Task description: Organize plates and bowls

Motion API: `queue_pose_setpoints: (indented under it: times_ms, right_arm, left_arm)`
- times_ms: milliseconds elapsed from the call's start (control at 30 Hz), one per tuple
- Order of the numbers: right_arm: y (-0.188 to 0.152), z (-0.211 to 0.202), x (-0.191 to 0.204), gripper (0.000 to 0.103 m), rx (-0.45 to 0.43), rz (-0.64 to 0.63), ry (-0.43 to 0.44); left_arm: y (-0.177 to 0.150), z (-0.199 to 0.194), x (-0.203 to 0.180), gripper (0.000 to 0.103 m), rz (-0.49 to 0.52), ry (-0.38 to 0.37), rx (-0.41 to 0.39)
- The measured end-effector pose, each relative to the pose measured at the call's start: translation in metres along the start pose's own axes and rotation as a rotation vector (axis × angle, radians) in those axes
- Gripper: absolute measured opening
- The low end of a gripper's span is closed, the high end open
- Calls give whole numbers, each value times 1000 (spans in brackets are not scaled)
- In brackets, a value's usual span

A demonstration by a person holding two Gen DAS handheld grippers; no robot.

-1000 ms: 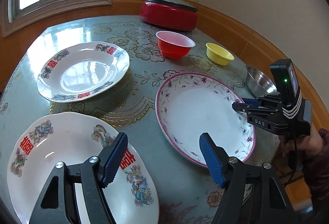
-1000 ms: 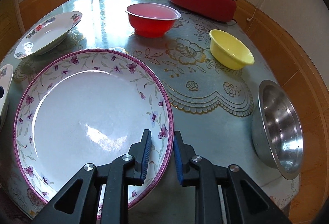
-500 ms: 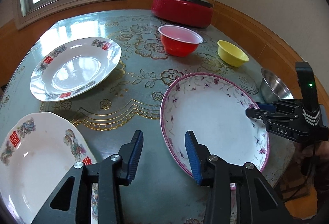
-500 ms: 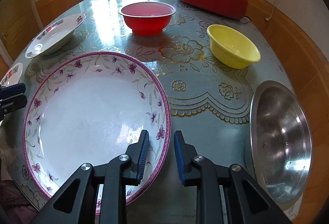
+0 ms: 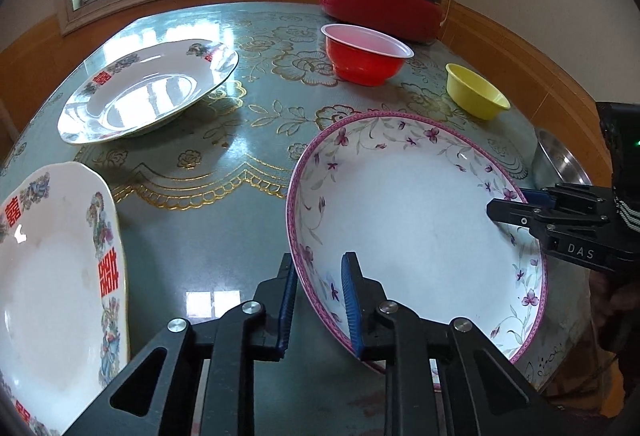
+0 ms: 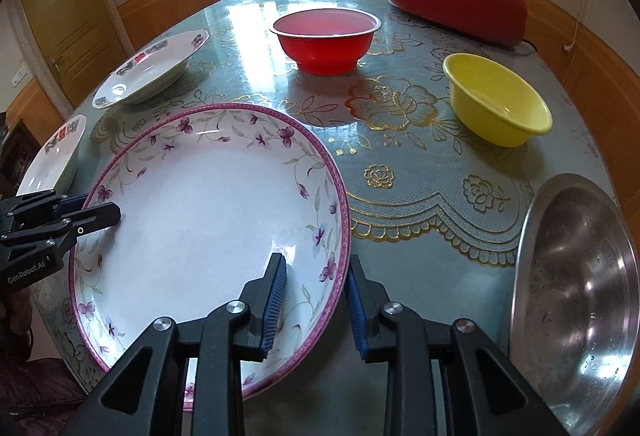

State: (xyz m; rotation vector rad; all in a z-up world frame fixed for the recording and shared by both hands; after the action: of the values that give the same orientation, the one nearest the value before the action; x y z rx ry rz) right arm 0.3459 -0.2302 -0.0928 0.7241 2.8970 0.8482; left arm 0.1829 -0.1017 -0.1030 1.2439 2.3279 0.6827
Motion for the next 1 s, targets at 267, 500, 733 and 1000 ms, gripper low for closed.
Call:
queue_pose_setpoints:
  times_ms: [267, 500, 733, 1000]
  right_arm:
    - [22, 13, 11, 19, -10, -29, 51]
    - [44, 30, 35, 20, -20, -87, 93]
    - [58, 41, 53, 22, -39, -132, 101]
    - [55, 40, 54, 23, -23, -114, 130]
  left_arm:
    - [-25, -24, 6, 22, -86, 34, -30]
    - [-42, -36, 13, 26, -154, 93, -39]
    - [-44, -38, 18, 28, -208, 133, -47]
    - [-49, -43, 19, 31, -221, 125, -41]
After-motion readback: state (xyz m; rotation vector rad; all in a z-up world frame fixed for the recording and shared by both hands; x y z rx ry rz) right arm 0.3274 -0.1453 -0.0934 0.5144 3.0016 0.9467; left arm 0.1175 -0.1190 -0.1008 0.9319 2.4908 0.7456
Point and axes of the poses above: each gripper's, at about its wrist camera, not at the fingertips, and z roughly the way its jaws point, x to its left, y to its top, the point moved 5 cm from there along z, roughly the way its jaws point, and after that the axes turned 3 degrees about z, right-handed, at the moved point
